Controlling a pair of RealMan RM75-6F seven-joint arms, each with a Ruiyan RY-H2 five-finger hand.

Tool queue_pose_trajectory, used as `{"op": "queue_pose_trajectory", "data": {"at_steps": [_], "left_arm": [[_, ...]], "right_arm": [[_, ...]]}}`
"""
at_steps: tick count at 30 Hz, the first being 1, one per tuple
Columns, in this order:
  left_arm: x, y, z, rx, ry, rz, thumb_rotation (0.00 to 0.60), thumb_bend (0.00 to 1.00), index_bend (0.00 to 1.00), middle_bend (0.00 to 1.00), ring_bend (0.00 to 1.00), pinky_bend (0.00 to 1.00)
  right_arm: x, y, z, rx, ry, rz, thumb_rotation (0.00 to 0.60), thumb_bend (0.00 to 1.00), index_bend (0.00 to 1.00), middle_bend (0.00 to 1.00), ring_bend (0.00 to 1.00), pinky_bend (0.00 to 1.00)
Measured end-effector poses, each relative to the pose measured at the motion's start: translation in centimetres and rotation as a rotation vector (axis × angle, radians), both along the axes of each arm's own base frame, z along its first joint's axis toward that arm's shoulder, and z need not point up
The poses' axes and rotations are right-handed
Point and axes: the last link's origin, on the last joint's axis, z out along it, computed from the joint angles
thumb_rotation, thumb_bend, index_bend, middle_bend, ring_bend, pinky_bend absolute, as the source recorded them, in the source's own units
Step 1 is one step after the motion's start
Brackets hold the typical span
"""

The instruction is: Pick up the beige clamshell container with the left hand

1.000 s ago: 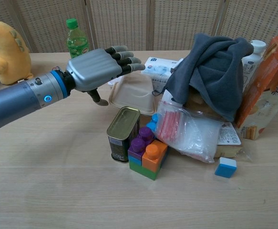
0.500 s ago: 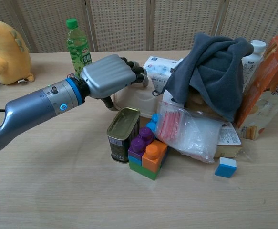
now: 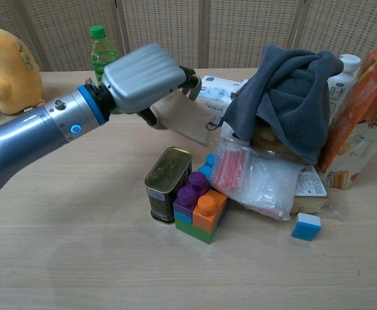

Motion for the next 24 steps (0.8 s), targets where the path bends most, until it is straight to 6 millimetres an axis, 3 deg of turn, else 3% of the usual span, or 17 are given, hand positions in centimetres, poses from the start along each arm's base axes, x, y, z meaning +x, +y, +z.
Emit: {"op": "queue_pose_trajectory", "data": {"at_steps": [10, 20, 24], "left_arm": [[2.9, -0.3, 5.6, 0.053, -0.111, -0.107, 0.600, 0.01, 0.90, 0.77, 0.73, 0.75], [7.4, -2.2, 14.1, 0.170, -0.147, -0.198, 0.600, 0.01, 0.90, 0.77, 0.73, 0.75], [8.7, -2.6, 16.4, 0.224, -0.119, -0.221, 0.600, 0.01, 0.90, 0.77, 0.73, 0.75]], "right_arm": [[0.3, 0.2, -0.1, -0.005, 0.005, 0.006, 0.600, 0.00, 0.00, 0.00, 0.00, 0.00], [0.4, 0.2, 0.0, -0.010, 0.007, 0.010, 0.598, 0.00, 0.00, 0.00, 0.00, 0.00], [0.3, 0.4, 0.0, -0.010, 0.006, 0.011, 0.599, 0.00, 0.00, 0.00, 0.00, 0.00]]}}
